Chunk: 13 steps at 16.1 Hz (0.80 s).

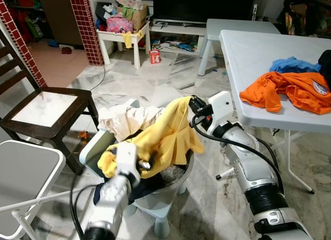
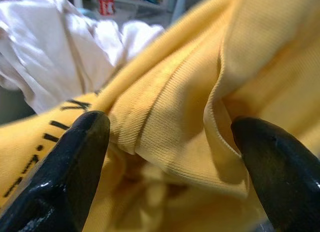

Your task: Hang hanger

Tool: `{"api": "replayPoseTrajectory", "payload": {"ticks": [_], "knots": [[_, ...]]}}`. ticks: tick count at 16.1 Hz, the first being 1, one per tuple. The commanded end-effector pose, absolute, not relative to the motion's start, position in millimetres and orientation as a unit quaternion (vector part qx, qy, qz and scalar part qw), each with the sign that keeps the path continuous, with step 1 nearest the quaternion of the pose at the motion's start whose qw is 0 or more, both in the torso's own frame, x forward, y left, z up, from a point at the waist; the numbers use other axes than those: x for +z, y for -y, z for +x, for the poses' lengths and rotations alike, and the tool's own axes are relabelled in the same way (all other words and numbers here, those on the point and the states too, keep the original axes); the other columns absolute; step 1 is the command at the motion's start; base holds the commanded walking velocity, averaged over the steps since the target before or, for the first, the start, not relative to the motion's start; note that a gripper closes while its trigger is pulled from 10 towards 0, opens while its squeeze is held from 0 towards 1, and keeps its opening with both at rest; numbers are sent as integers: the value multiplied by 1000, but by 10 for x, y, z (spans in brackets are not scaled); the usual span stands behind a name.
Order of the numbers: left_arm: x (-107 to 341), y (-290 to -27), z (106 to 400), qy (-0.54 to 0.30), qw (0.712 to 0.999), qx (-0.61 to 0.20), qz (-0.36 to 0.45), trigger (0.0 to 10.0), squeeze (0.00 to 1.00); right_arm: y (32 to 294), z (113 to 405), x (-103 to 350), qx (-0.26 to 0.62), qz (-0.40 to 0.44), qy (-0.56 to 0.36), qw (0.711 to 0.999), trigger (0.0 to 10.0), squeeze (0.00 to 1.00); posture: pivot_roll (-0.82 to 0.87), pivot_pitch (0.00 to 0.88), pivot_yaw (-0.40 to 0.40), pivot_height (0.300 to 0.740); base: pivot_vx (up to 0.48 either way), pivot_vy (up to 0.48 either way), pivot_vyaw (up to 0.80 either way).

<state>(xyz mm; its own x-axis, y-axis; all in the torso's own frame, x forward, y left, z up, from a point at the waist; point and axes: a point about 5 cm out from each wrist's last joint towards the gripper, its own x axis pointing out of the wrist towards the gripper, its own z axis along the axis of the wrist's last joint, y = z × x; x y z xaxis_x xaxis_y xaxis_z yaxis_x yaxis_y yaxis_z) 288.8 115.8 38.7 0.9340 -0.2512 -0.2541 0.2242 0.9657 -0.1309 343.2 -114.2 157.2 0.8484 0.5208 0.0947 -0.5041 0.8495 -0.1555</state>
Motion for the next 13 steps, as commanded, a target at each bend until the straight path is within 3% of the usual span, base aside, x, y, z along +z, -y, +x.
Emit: {"api": "replayPoseTrajectory", "payload": {"ticks": [1,6,13], "knots": [[390,-1187,2919,-133,983,-113,-51,10000,0,1149,3444,1657,264,-68,80,959,0,0,-18,17,-5,740,0,0,0],[377,-1292,3007,-143,986,-85,-22,10000,0,1139,3447,1661,262,-68,81,959,0,0,-14,15,2,740,0,0,0],[350,-1104,2966,-160,981,-110,-18,10000,0,1097,3457,1655,264,-65,81,959,0,0,-3,17,1,740,0,0,0]]}}
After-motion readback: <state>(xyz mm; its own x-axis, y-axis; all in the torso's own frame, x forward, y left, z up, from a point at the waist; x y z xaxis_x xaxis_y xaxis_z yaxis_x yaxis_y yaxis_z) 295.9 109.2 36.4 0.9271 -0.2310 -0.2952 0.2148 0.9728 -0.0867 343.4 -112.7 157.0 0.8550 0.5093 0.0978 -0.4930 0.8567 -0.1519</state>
